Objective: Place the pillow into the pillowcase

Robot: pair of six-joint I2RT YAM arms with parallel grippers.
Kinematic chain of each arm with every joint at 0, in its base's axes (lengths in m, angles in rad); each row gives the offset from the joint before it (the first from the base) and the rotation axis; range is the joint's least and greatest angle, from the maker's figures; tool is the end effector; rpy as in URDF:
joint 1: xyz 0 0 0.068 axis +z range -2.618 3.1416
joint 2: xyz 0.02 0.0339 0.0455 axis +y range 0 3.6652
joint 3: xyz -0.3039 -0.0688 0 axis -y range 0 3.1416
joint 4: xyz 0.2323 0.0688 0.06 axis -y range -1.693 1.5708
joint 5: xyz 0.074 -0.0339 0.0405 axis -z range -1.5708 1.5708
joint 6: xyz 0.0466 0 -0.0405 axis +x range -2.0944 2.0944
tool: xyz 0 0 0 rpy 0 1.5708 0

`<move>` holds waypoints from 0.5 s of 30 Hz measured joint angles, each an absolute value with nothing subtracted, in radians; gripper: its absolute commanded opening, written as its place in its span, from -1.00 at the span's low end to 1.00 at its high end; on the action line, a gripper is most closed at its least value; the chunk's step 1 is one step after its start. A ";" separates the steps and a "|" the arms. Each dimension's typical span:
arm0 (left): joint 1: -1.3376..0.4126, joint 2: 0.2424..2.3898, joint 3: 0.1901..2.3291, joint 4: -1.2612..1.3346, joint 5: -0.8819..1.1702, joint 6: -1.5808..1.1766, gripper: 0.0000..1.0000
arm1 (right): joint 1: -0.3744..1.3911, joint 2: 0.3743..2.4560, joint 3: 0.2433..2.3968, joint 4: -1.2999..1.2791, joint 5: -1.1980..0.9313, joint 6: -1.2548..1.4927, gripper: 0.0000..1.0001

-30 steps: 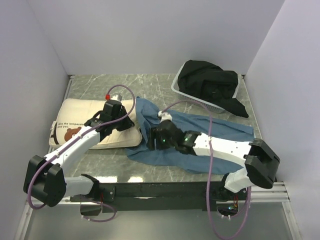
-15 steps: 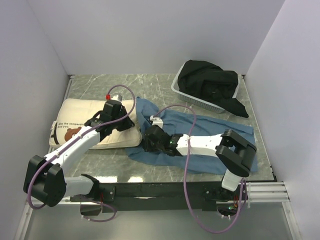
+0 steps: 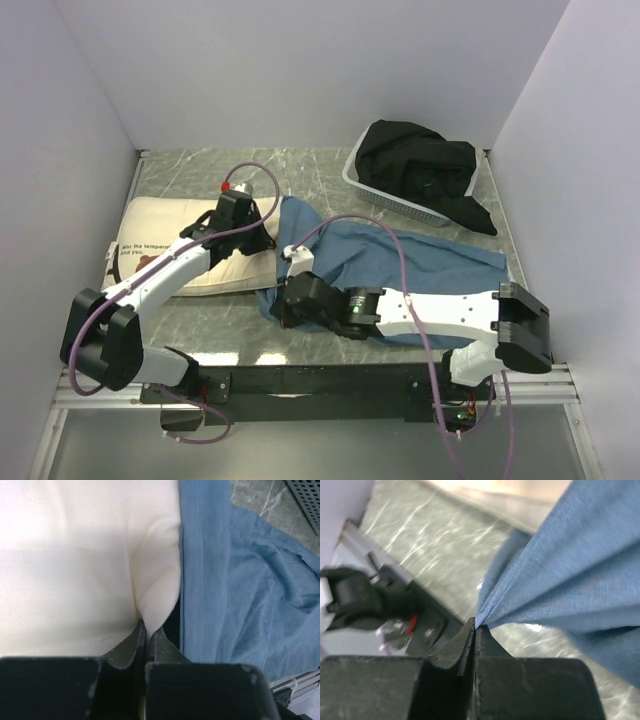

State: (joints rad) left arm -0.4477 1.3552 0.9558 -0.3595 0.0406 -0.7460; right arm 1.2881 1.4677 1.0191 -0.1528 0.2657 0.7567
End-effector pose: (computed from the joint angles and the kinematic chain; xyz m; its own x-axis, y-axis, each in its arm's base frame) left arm 0.2514 -0.1228 0.2923 -0.7671 -0.3839 -0.5139 -0.0838 0.8543 -0.5130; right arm 0.1016 0.3060 0.3018 -0.7094 -0.0675 -0.7015 -0.5215 0.7199 0.4580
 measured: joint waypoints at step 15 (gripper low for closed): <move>-0.599 1.391 0.748 -0.045 0.038 -0.923 -0.13 | 1.203 1.501 1.007 -0.197 0.213 0.711 -0.61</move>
